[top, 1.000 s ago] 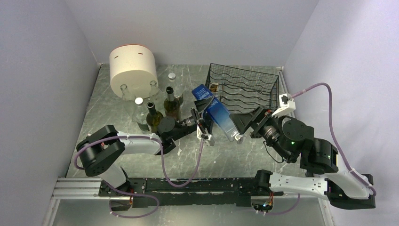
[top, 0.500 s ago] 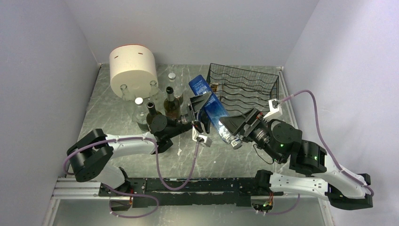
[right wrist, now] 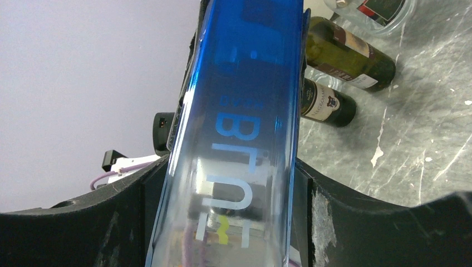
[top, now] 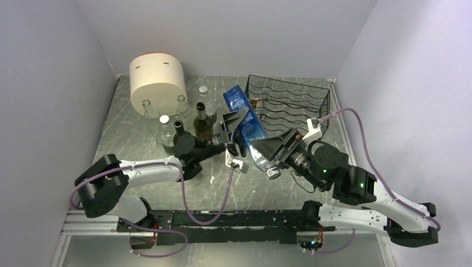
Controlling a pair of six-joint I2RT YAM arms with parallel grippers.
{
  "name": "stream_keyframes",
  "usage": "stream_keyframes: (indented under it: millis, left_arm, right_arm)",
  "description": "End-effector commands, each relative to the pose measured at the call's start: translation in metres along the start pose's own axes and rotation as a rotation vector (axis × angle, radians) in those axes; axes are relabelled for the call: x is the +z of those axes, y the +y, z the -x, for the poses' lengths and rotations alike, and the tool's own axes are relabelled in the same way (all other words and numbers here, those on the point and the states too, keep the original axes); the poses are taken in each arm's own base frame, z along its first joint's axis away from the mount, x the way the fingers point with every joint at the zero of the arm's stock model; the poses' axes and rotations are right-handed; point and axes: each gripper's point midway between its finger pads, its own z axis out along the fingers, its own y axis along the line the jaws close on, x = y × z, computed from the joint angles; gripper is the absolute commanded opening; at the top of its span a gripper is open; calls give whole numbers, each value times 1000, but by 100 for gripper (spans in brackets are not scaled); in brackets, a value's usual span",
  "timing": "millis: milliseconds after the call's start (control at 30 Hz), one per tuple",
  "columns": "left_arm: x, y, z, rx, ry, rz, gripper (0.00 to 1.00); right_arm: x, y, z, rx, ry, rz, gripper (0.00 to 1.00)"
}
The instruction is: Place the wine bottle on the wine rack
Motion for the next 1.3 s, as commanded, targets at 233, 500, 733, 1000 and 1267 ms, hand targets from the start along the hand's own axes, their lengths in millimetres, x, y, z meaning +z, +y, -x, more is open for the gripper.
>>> stream_keyframes:
  millis: [233, 500, 733, 1000, 1267]
  left_arm:
    - [8, 96, 24, 186, -75, 276, 7]
    - [5, 99, 19, 153, -43, 274, 7]
    - [1, 95, 15, 161, -18, 281, 7]
    - [1, 98, 13, 192, -4, 303, 7]
    - [2, 98, 6, 140, 23, 298, 7]
  right_arm:
    - [16, -19, -13, -6, 5, -92, 78]
    - [20, -35, -8, -39, -45, -153, 50]
    - [28, -34, -7, -71, -64, -154, 62]
    - [35, -27, -12, -39, -54, -139, 67]
    - [35, -30, -3, -54, -90, -148, 19]
